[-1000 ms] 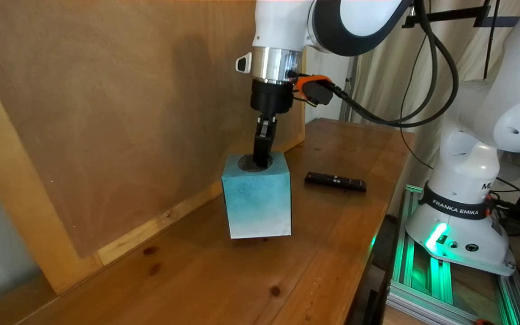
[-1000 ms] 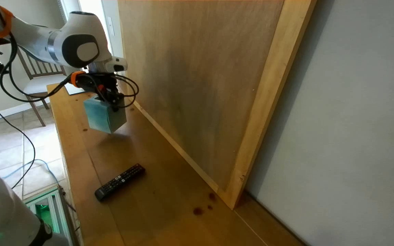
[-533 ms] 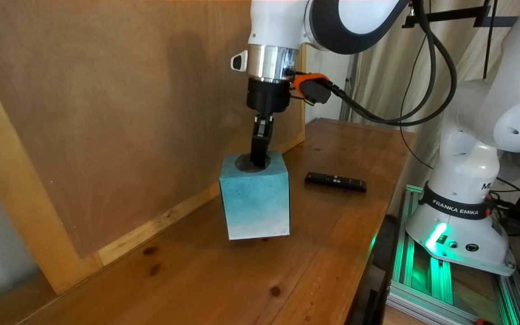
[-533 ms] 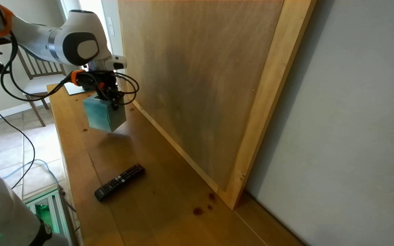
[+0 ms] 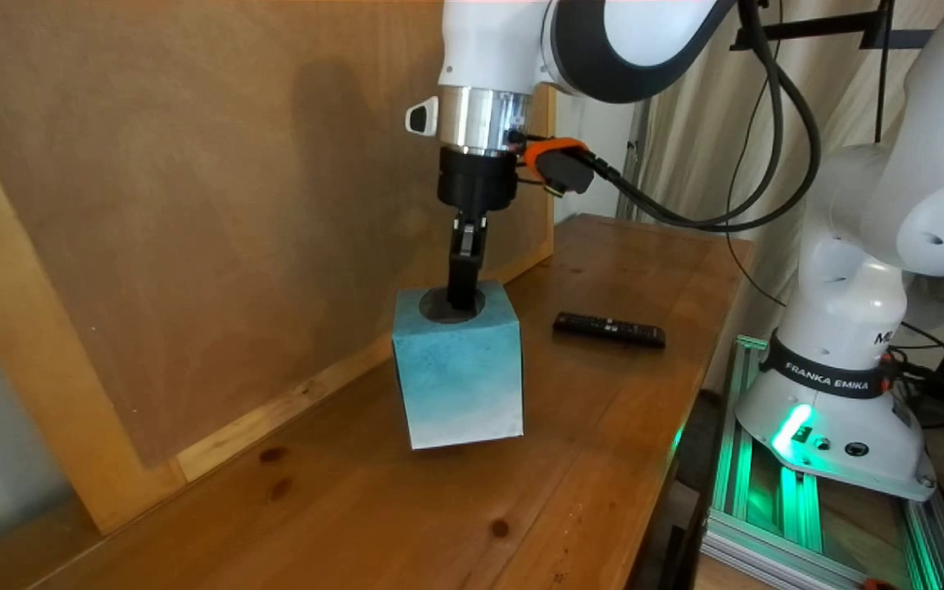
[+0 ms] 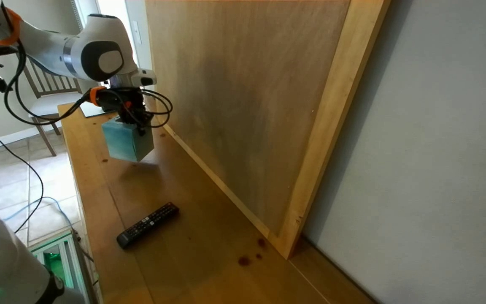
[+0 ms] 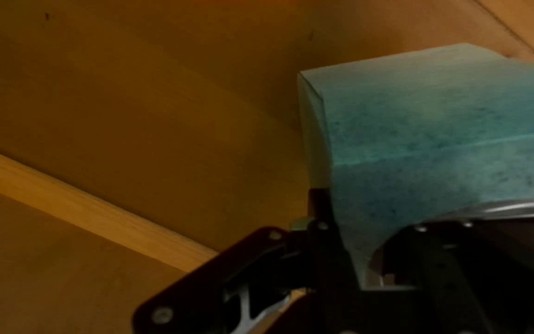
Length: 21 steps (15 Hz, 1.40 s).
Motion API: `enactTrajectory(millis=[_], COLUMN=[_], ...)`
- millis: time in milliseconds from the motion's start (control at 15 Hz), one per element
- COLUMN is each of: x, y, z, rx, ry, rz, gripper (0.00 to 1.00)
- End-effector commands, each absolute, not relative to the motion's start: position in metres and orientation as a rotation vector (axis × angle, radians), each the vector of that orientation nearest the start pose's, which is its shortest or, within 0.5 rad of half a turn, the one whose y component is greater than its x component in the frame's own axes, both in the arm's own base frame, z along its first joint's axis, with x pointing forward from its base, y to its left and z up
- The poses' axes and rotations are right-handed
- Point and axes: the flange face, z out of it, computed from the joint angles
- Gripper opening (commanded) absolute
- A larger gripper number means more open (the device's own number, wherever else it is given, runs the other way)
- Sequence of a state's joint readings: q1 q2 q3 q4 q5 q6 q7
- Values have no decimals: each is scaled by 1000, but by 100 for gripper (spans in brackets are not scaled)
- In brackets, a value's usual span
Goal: Move the blue tissue box to the left.
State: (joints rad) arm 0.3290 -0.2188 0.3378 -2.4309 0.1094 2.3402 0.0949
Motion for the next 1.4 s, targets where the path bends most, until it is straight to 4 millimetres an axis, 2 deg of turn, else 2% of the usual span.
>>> enactTrajectory(millis=[0,400,867,1333], x=[387,410,429,432], y=[333,375,418,440], z=[383,374,362,358], rx=[-2925,-2871,-2688,-2654], ry=[-927,-1177,-1389,-1418], rz=[-166,-194,-212,-211], gripper=[1,1,1,1])
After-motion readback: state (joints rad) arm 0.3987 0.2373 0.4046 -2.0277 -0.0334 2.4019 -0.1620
